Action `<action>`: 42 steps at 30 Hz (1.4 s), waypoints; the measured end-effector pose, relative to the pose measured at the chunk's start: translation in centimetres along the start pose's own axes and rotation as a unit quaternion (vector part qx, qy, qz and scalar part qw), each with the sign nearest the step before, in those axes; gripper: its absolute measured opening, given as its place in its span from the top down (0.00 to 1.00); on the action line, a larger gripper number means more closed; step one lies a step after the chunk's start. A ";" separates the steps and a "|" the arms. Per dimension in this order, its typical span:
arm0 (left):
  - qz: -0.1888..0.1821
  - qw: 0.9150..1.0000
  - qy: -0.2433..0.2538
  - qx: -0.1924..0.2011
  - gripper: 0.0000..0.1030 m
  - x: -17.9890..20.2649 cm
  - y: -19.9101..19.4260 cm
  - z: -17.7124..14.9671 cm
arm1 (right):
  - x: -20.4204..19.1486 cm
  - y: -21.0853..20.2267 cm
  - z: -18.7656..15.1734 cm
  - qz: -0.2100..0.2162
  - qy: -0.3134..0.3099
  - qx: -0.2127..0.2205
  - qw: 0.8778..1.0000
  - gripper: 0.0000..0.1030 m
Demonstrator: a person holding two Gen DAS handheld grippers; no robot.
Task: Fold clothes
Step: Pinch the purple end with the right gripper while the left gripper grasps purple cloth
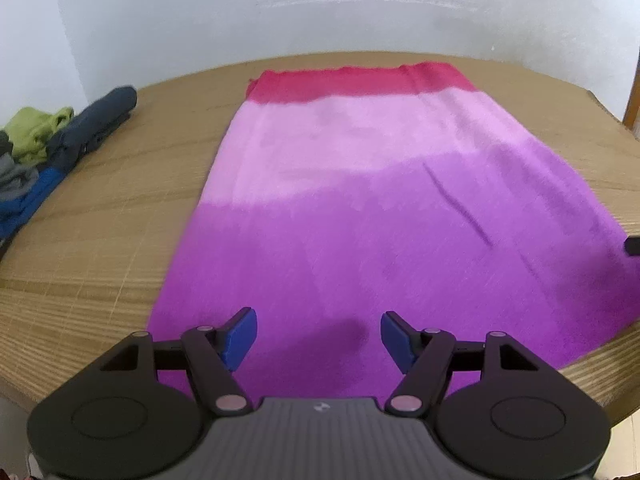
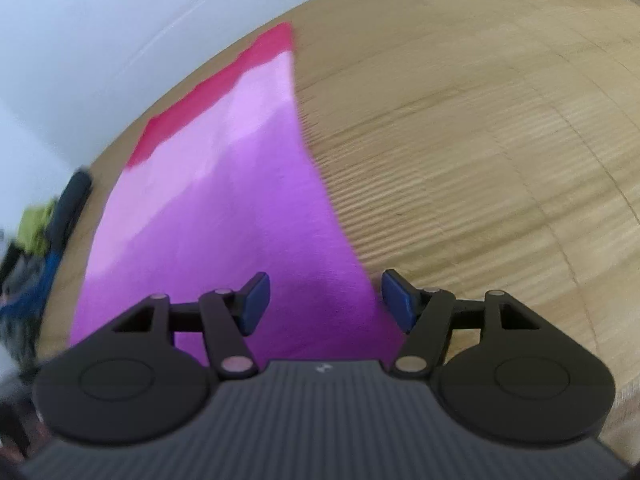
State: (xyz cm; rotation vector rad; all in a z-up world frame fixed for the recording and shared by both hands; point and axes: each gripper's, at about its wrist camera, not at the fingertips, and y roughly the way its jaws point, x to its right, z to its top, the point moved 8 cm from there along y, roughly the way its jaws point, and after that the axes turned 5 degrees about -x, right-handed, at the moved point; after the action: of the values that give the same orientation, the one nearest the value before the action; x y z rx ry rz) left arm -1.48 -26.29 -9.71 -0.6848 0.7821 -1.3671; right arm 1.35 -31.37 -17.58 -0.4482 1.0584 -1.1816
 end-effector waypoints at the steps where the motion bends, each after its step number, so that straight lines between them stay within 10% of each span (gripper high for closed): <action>1: -0.010 1.000 0.001 0.003 0.31 0.5 -0.2 0.0 | -0.3 0.2 0.0 -0.004 -0.013 -0.003 1.000 0.37; 6: -0.028 0.999 0.031 0.002 0.31 3.6 -0.1 -0.1 | -1.9 0.8 -0.7 -0.026 -0.112 -0.006 0.993 0.37; 11: -0.042 0.996 0.073 0.014 0.31 6.6 -0.3 -0.2 | -3.2 1.0 -1.4 0.004 -0.146 -0.034 0.989 0.88; 30: -0.189 0.942 0.246 0.130 0.29 21.1 -4.2 0.7 | -5.4 -1.3 2.4 0.103 -0.003 -0.064 0.993 0.90; 38: -0.179 0.924 0.292 0.172 0.28 25.2 -3.5 2.0 | -6.3 -1.8 4.3 0.105 0.035 -0.099 0.989 0.90; 40: -0.150 0.922 0.306 0.186 0.40 26.2 -2.9 2.3 | -7.1 -2.0 4.3 0.092 0.011 -0.102 0.990 0.90; 42: -0.138 0.925 0.306 0.177 0.90 26.5 -1.7 2.8 | -7.6 -2.1 4.3 0.079 -0.014 -0.103 0.991 0.90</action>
State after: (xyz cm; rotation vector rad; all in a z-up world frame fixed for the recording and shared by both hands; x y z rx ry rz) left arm 0.77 -52.85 -8.98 -0.0660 0.9081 -1.9639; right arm 3.86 -26.26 -10.61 -0.5289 1.1756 -0.9285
